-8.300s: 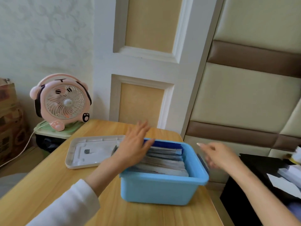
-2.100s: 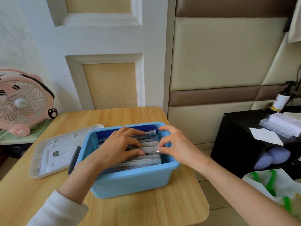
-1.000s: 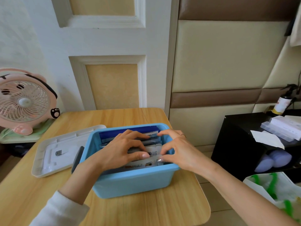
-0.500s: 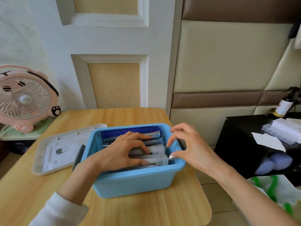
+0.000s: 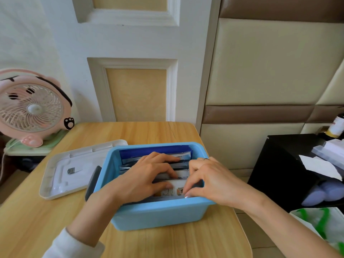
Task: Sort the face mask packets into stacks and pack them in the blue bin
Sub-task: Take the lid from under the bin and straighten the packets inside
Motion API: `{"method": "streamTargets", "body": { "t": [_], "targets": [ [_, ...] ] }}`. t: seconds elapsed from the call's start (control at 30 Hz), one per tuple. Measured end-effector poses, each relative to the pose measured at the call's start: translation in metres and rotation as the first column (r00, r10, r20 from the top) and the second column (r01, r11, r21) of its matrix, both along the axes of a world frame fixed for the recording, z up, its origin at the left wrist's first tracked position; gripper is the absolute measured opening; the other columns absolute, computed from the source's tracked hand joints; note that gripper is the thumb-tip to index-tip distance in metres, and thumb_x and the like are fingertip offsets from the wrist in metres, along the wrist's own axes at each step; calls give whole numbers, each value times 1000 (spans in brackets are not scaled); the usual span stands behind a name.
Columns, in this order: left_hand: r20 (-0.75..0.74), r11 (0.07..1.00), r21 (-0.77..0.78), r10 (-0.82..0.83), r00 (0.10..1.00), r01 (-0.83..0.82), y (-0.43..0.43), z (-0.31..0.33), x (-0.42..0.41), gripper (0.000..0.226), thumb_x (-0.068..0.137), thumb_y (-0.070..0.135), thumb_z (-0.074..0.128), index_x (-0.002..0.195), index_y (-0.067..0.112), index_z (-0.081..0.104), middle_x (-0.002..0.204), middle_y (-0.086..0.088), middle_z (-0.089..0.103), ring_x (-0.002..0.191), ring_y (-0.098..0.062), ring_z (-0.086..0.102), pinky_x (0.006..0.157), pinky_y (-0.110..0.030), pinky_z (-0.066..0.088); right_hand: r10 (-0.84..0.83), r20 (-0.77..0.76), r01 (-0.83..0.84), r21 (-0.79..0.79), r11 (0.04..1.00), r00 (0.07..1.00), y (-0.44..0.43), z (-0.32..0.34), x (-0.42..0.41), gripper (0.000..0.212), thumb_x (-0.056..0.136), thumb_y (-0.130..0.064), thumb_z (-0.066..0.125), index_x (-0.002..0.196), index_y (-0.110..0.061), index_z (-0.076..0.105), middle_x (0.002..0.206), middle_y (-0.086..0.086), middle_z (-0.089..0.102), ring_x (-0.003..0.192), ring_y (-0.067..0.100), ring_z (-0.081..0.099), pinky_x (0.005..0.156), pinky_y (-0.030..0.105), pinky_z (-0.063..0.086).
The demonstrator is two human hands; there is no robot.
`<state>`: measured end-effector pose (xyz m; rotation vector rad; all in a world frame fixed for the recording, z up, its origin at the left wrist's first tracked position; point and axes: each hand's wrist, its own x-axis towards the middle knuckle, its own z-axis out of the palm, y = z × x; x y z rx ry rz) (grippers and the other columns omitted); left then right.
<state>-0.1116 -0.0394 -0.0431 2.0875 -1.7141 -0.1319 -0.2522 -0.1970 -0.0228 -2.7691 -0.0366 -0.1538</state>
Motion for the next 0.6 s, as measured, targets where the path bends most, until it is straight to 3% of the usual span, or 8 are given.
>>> {"method": "streamTargets", "body": {
  "t": [0.17, 0.3, 0.37, 0.5, 0.6],
  "targets": [
    [12, 1000, -14, -6, 1000, 6, 1, -1, -1, 44, 77, 57, 40, 109, 36, 62, 140, 28, 35, 127, 9, 25, 109, -21, 20, 22, -49, -19, 75, 997, 999, -2, 1, 3, 8, 80, -38, 70, 83, -33, 74, 74, -12, 42, 79, 4, 41, 85, 22, 34],
    [11, 1000, -4, 1, 1000, -1, 2, 0, -2, 26, 85, 44, 56, 108, 35, 62, 140, 27, 35, 127, 8, 25, 109, -20, 19, 27, -79, -19, 96, 995, 997, -2, 2, 3, 9, 80, -36, 69, 88, -34, 75, 76, -11, 42, 82, 6, 42, 87, 24, 36],
    [14, 1000, -10, 5, 1000, -5, 1, 0, -2, 31, 82, 50, 51, 108, 36, 62, 139, 28, 35, 126, 9, 25, 109, -21, 19, 27, -76, -19, 103, 994, 997, -2, 1, 4, 12, 80, -35, 70, 91, -37, 74, 76, -10, 43, 82, 7, 44, 88, 24, 36],
    [14, 999, -43, 11, 1000, -10, 0, 0, -3, 45, 75, 57, 39, 106, 36, 63, 139, 26, 37, 126, 7, 27, 108, -21, 20, 55, -77, -47, 109, 993, 995, 0, 3, 6, 14, 79, -37, 71, 93, -40, 73, 77, -9, 42, 79, 6, 42, 72, 13, 32],
    [17, 999, -45, 4, 1000, -4, 2, 4, -7, 30, 82, 46, 50, 107, 35, 61, 140, 26, 36, 127, 8, 27, 107, -17, 20, 79, -90, -69, 113, 991, 993, 2, 5, 8, 13, 80, -38, 70, 92, -36, 74, 76, -10, 42, 77, 4, 43, 65, 12, 32]
  ]
}}
